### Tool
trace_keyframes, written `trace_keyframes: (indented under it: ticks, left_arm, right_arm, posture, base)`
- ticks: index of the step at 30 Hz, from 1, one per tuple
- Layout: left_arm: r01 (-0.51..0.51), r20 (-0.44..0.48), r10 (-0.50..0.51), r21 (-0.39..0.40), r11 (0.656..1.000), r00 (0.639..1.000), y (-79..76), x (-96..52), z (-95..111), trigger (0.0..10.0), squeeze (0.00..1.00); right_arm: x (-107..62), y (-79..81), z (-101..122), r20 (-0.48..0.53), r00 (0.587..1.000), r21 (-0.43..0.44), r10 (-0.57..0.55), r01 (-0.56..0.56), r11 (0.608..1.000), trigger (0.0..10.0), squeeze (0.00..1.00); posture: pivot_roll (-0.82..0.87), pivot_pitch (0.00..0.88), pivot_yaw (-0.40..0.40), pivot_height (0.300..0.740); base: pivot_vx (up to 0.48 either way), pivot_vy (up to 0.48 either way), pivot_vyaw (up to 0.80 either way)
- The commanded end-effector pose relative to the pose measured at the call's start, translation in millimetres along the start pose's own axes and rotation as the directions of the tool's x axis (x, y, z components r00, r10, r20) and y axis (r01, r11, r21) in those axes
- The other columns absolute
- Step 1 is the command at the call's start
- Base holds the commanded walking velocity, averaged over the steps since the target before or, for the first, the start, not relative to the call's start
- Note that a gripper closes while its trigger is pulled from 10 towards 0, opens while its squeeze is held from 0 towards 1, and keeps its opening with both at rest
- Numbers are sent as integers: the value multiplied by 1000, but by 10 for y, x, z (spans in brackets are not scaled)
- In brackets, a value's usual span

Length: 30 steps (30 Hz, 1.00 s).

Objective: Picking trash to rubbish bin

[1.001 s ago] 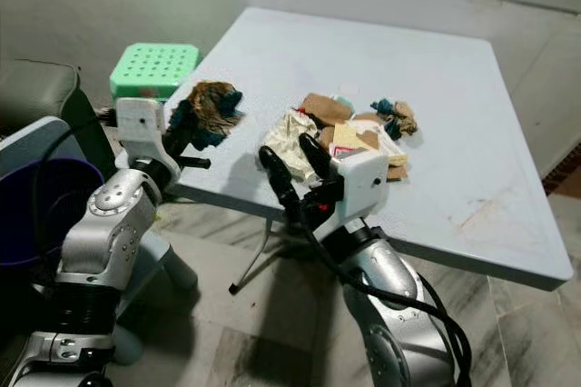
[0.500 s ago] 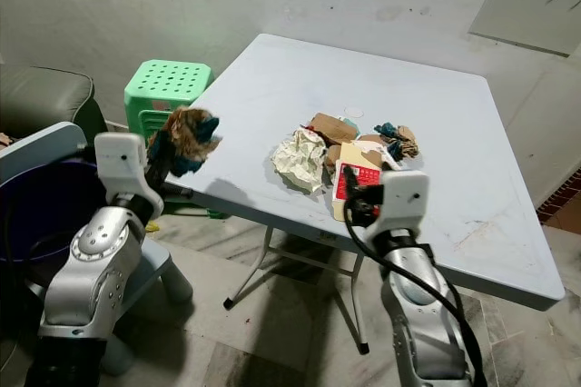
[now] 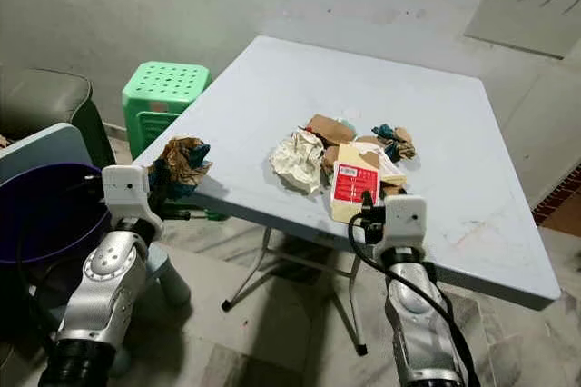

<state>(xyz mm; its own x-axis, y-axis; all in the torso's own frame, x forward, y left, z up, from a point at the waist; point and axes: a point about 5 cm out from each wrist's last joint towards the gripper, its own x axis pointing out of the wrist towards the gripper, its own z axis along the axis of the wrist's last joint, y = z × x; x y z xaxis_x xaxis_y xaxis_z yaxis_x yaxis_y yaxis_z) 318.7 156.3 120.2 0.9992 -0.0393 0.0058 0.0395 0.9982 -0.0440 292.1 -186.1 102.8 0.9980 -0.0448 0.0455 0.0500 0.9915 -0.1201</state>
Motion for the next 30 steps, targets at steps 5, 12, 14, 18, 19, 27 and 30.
trace_keyframes:
  ticks: [5,12,14,18,19,27,30]
  left_arm:
    - [49,73,-46,-32,998,996,-43,116,181,10000,0]
    - [65,79,-62,-34,997,995,24,172,229,10000,0]
    - [70,72,-67,-38,997,995,39,181,224,10000,0]
    - [76,60,-75,-27,997,995,62,193,206,10000,0]
    - [86,56,-84,-28,996,995,57,194,198,10000,0]
    - [118,21,-118,-32,992,993,9,175,125,10000,0]
    - [138,24,-137,-28,990,990,-18,176,133,10000,0]
  right_arm:
    - [119,-70,22,26,998,-7,-54,54,999,10000,0]
    - [154,-17,32,57,996,5,-64,64,998,10000,0]
    - [156,-10,32,62,995,5,-73,72,997,10000,0]
    - [136,27,38,76,994,18,-79,78,997,10000,0]
    - [122,58,31,77,994,15,-73,72,997,10000,0]
    - [47,120,-2,78,994,17,-77,76,997,10000,0]
    - [28,111,-22,73,994,12,-82,81,997,10000,0]
  posture:
    - [10,0,-86,740]
    - [-28,0,-25,740]
    - [-42,0,-10,740]
    - [-66,0,13,740]
    - [-74,0,19,740]
    - [-108,0,66,740]
    - [-99,0,61,740]
  base:
    - [0,0,0]
    - [0,0,0]
    - [0,0,0]
    - [0,0,0]
    - [0,0,0]
    - [0,0,0]
    - [0,0,0]
